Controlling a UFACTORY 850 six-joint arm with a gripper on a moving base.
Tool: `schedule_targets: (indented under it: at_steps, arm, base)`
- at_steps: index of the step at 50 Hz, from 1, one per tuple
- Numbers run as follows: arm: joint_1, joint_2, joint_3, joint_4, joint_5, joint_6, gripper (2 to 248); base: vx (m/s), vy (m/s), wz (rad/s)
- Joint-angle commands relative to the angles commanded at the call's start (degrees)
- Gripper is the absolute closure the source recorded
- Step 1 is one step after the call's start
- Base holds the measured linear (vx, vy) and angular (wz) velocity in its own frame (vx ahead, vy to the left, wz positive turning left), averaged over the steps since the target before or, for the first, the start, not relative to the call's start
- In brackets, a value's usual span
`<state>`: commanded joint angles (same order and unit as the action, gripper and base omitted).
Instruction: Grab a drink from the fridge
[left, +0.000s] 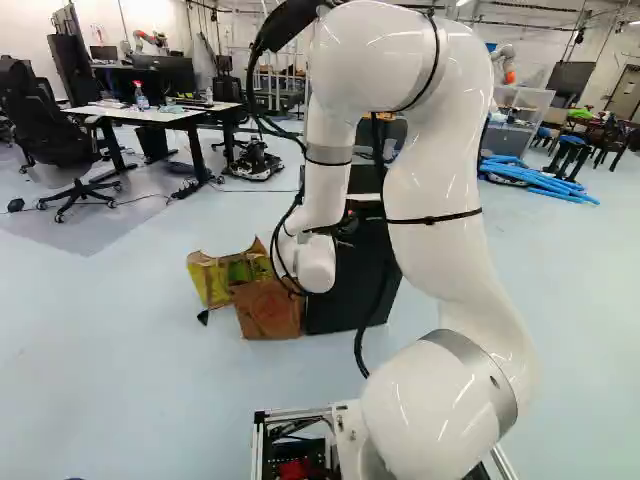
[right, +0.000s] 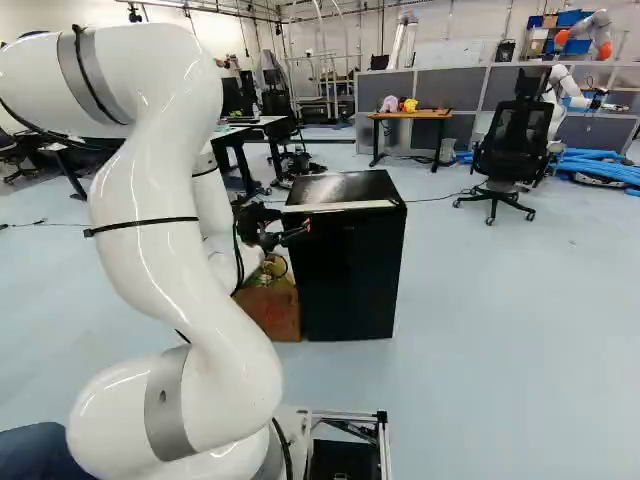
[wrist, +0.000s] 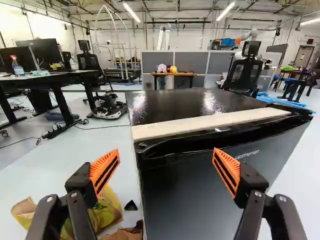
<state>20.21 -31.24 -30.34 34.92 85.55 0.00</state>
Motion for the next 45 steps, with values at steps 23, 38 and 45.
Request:
schedule_targets:
  at_steps: [23,38,45]
  arm:
    - [0.66,-0.75,-1.14,2.11,0.0,0.0,3]
    - [1.91,-0.87,-1.34,4.1,0.0,0.0,3]
    - [2.52,-1.07,-1.65,5.08,0.0,0.0,3]
  base:
    - [0.0,0.0,0.0]
    - [0.0,0.0,0.0]
    - [0.0,0.0,0.0]
